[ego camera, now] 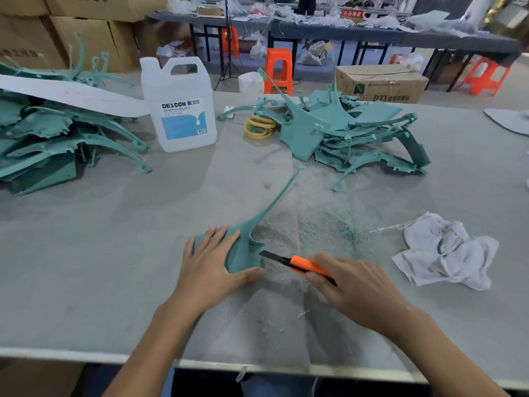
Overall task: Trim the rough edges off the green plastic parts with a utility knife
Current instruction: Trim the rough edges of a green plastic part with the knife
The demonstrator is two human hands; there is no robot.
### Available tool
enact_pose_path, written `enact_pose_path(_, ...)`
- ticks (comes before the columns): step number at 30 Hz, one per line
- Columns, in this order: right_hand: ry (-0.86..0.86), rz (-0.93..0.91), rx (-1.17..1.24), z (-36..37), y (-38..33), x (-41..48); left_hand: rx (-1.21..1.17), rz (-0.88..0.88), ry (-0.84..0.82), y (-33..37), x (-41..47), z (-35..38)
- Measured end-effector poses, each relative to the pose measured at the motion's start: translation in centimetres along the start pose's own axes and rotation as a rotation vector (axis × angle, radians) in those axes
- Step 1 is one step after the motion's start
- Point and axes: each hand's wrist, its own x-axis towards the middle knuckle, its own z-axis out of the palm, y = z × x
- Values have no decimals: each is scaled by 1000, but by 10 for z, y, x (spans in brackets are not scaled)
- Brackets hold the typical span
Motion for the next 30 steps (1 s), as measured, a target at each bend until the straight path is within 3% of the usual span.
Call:
enact_pose_path(8,39,81,-46,5,7,19,-42,22,-23,-2,4,-3)
enact_pose_path(26,9,-50,-23,3,7,21,-87,45,-46,-2,3,-7)
enact_pose_path(30,48,4,-70,5,11,30,-82,47,-47,-2,4,-7)
